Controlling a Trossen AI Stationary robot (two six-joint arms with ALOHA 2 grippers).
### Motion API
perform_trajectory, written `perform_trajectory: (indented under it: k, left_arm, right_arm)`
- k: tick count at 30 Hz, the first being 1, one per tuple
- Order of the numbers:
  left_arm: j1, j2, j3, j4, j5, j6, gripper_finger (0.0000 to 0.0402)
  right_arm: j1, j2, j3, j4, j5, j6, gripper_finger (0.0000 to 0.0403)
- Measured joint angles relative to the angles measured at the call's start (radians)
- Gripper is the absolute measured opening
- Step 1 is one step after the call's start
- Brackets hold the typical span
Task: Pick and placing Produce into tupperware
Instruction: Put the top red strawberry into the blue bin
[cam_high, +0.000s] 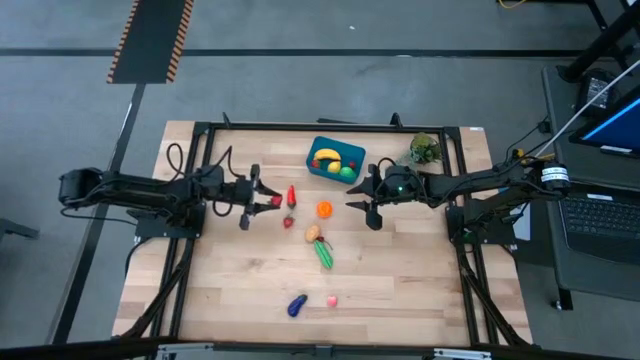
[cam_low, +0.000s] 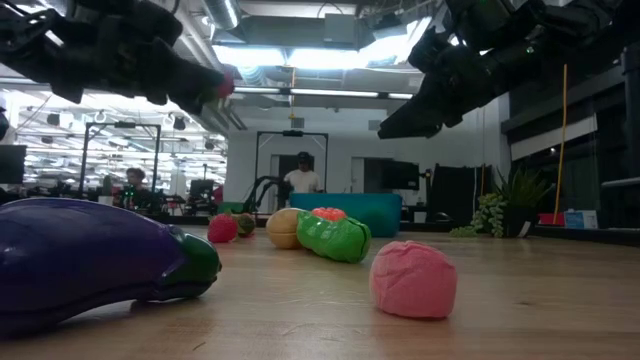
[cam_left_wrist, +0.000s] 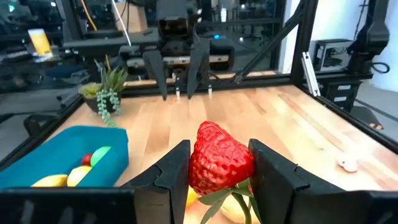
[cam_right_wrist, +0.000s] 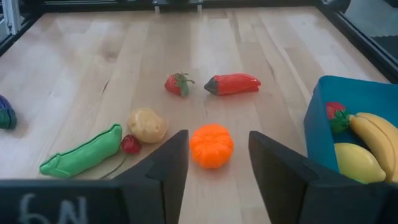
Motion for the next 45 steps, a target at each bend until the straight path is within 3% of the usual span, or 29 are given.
perform_trajectory:
  k: [3, 10, 23, 37, 45]
  left_arm:
    - [0.035, 0.044, 0.025, -0.005, 0.010, -0.003, 0.0130]
    - [0.148, 0.204, 0.168, -0.089, 0.145, 0.049, 0.0130]
    - [0.299, 0.541, 0.562, -0.330, 0.368, 0.180, 0.0130]
    - [0.367, 0.886, 0.976, -0.602, 0.419, 0.302, 0.0130]
    - [0.367, 1.046, 1.246, -0.916, 0.318, 0.406, 0.0130]
  right_arm:
    - [0.000, 0.000, 0.000, 0.015, 0.000, -0.017, 0.0171]
    - [-0.006, 0.000, 0.000, 0.101, 0.000, -0.062, 0.0171]
    - [-0.109, -0.023, 0.000, 0.168, 0.080, -0.080, 0.0171]
    - [-0.142, -0.259, 0.000, -0.106, 0.081, -0.078, 0.0171]
    - [-0.142, -0.323, 0.000, -0.169, 0.080, -0.057, 0.0171]
